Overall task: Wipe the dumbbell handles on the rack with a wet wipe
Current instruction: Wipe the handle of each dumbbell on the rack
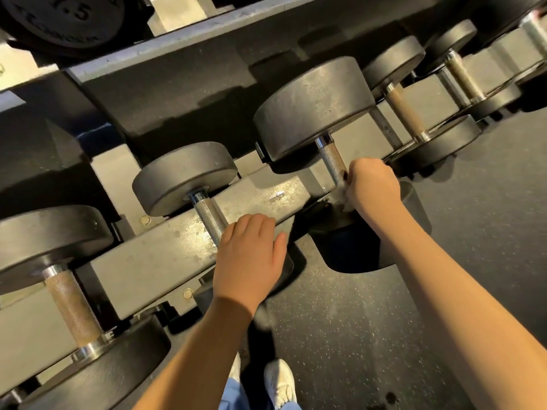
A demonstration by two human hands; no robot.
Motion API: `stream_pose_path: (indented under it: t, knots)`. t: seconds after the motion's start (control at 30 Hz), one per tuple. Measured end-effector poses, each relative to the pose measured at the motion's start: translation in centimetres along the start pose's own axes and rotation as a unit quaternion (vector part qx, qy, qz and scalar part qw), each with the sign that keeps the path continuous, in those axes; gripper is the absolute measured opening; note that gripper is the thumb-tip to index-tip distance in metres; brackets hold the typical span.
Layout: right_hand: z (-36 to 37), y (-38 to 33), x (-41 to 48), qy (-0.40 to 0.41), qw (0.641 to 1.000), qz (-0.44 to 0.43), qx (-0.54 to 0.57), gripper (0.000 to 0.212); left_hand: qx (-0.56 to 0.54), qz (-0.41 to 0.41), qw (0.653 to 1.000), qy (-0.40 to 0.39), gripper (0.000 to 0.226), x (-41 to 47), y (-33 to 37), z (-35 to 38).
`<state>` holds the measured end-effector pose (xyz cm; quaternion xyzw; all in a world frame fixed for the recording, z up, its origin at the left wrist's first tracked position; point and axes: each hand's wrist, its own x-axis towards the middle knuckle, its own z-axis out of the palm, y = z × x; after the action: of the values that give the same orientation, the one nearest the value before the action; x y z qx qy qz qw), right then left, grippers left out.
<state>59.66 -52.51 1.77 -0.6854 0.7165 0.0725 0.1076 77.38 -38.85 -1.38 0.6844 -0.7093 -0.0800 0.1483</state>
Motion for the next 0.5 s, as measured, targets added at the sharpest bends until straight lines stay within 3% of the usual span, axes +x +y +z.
stream_pose_path:
  t: [0.1,0.2,0.27,0.37,0.43,0.5]
  knots:
    - [0.1,0.8,-0.6,-0.019,1.000,0.012,-0.012,0.020,0.000,0.000,1.000,-0.004,0.036,-0.1,0.0,0.0]
    - [-0.1,0.5,0.0,0.012,0.994,0.040,0.104,0.002,-0.005,0.004,1.000,-0.010,0.038,-0.1,-0.1,0.0]
    - [-0.1,0.3,1.2,0.050,0.974,0.048,0.215,0.010,-0.010,0.009,1.000,-0.010,0.038,-0.1,-0.1,0.0]
    - [-0.1,-0.2,2.4,0.096,0.936,0.037,0.336,0.006,-0.015,0.018,1.000,-0.015,0.038,-0.1,-0.1,0.0]
    - [0.0,-0.2,2.8,0.099,0.918,0.044,0.381,0.005,-0.018,0.026,0.999,-0.019,0.040,0.0,-0.2,0.1]
    - [0.1,0.2,2.5,0.080,0.925,0.047,0.368,0.006,-0.019,0.031,0.999,-0.016,0.040,-0.1,-0.2,0.0]
